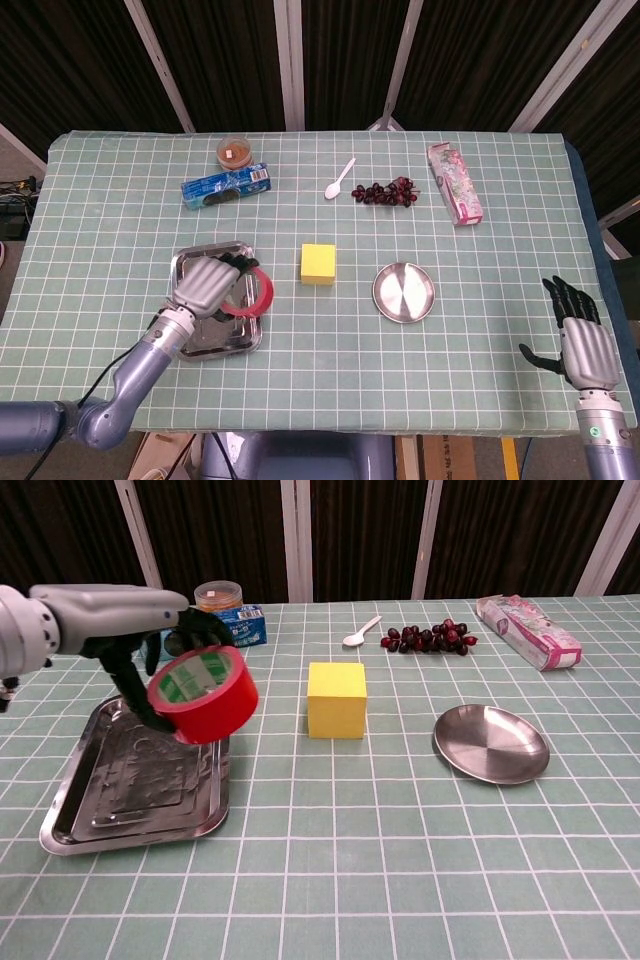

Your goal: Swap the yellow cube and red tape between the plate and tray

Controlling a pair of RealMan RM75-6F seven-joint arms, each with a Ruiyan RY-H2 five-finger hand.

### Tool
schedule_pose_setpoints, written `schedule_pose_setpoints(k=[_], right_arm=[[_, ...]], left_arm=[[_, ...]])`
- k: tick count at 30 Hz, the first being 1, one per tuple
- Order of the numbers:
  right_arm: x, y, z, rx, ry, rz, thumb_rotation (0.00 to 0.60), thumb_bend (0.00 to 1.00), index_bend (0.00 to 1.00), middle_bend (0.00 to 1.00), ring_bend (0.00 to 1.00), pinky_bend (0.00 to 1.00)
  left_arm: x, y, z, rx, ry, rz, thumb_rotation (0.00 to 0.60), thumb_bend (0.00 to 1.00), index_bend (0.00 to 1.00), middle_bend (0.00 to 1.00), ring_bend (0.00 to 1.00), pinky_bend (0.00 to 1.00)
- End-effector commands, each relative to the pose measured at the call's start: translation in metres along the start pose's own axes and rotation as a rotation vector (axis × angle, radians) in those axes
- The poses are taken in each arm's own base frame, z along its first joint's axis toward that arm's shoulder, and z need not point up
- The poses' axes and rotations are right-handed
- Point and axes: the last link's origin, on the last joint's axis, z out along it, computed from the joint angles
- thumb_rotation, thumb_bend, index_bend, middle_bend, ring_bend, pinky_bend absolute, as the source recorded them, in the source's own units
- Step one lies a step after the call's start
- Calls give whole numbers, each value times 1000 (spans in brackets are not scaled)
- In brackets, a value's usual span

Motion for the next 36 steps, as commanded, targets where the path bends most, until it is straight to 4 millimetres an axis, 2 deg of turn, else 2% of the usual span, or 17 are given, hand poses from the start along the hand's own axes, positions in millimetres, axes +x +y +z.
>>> schedule_pose_setpoints(k=[1, 8, 15, 21, 25, 30, 36], right_arm=[[2, 1, 0, -3, 7, -1, 600, 224, 59, 0, 24, 0], [4, 7, 1, -22, 16, 1, 600, 224, 59, 0, 24, 0], [7, 10, 1, -30, 23, 14, 600, 224, 59, 0, 24, 0], [9, 10, 1, -30, 25, 24, 600, 224, 59, 0, 24, 0], [9, 12, 1, -32, 24, 28, 600, 224, 59, 0, 24, 0], [9, 13, 1, -38, 21, 30, 600, 224, 59, 0, 24, 0], [9, 14, 2, -53, 22, 32, 600, 224, 59, 0, 24, 0]], left_arm=[[-9, 37, 29, -87, -10, 5, 600, 251, 243, 290, 254, 446], [-27, 81, 68, -111, -62, 45, 600, 246, 237, 285, 253, 446], [-43, 109, 86, -123, -102, 54, 600, 188, 229, 238, 209, 431], [-47, 120, 83, -120, -157, 58, 600, 7, 202, 95, 67, 337], [-40, 122, 78, -83, -167, 48, 600, 0, 183, 42, 32, 310], [-22, 130, 64, -107, -173, -78, 600, 0, 182, 47, 32, 314], [3, 126, 54, -117, -106, -116, 600, 0, 181, 53, 29, 295]])
